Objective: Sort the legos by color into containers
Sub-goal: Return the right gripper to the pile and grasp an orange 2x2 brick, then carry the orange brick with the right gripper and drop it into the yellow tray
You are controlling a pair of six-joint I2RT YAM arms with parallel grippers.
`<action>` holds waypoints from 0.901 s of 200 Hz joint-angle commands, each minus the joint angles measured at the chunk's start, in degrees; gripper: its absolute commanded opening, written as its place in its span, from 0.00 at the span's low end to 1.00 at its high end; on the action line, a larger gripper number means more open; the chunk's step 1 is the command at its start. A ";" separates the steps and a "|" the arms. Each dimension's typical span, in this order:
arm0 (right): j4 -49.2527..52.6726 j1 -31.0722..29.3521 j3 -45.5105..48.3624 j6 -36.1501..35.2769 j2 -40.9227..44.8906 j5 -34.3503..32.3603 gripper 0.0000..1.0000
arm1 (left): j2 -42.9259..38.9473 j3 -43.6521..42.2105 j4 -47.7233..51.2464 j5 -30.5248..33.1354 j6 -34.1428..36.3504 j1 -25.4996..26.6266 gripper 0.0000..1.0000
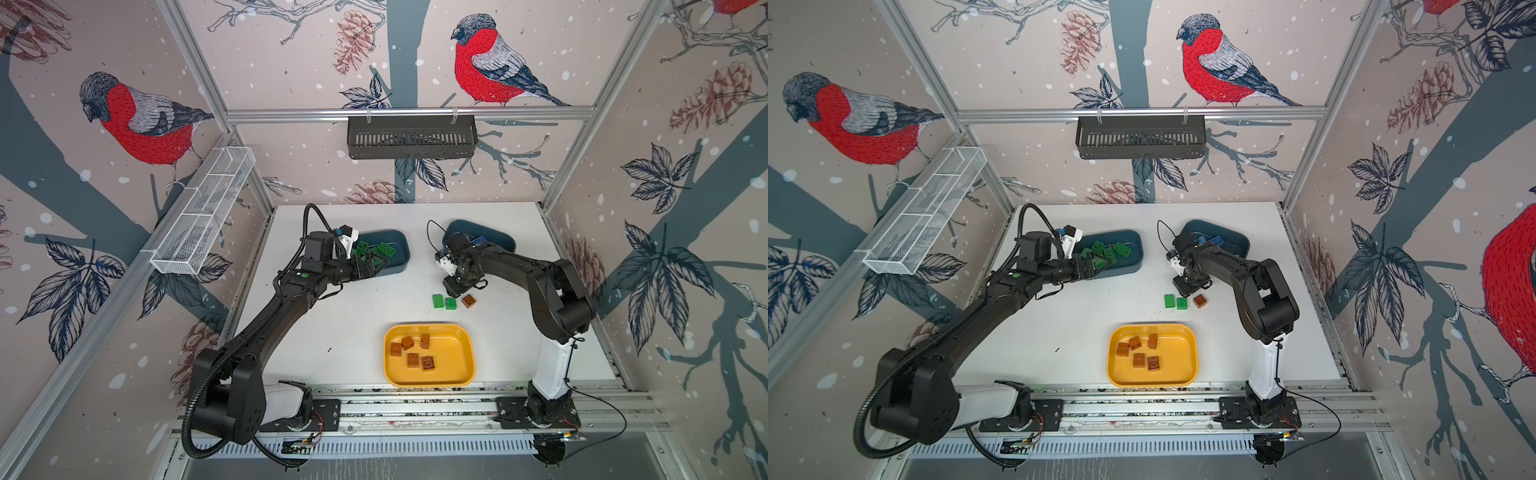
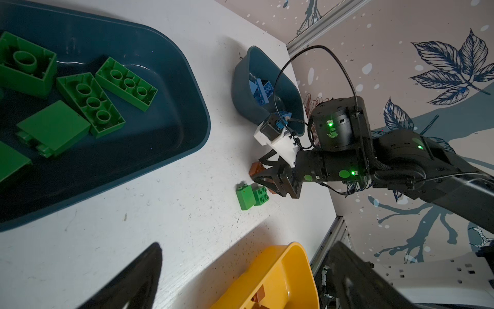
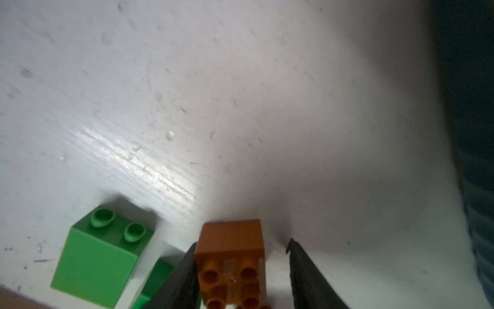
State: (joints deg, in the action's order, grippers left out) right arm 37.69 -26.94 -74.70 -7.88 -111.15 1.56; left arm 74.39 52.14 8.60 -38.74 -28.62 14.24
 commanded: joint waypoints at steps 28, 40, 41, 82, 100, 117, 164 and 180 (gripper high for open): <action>1.42 0.22 -0.85 -1.08 -0.69 -0.63 0.37 | -0.47 -0.29 0.14 0.58 0.67 -0.13 0.97; 2.12 0.39 -1.53 -1.08 -0.36 -0.52 0.34 | -0.36 -0.20 0.19 0.60 0.68 -0.15 0.97; 2.16 0.35 -1.60 -1.08 -0.33 -0.52 0.34 | -0.37 -0.20 0.19 0.60 0.68 -0.17 0.97; 6.09 -0.23 -5.34 -0.70 4.47 1.43 0.33 | 0.03 0.01 -0.16 0.08 0.64 -0.18 0.97; 7.52 -1.04 -5.34 -1.12 8.67 4.62 0.33 | 0.29 0.22 -0.51 -0.02 0.65 -0.11 0.97; 8.85 -2.84 -3.83 -2.94 13.36 7.86 0.33 | 0.70 0.40 -0.69 -0.34 0.64 -0.17 0.97; 12.91 -10.33 4.52 -8.06 24.43 11.73 0.34 | 2.46 1.25 -0.37 -1.20 1.62 -0.18 0.97; 13.57 -13.23 7.85 -8.66 27.46 10.93 0.34 | 2.93 1.80 -0.19 -1.46 1.92 -0.21 0.97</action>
State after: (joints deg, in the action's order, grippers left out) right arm 47.94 -37.28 -70.19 -13.96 -86.98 11.29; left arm 76.82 52.97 9.43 -39.09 -28.12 14.20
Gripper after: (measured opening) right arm 0.350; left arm 0.973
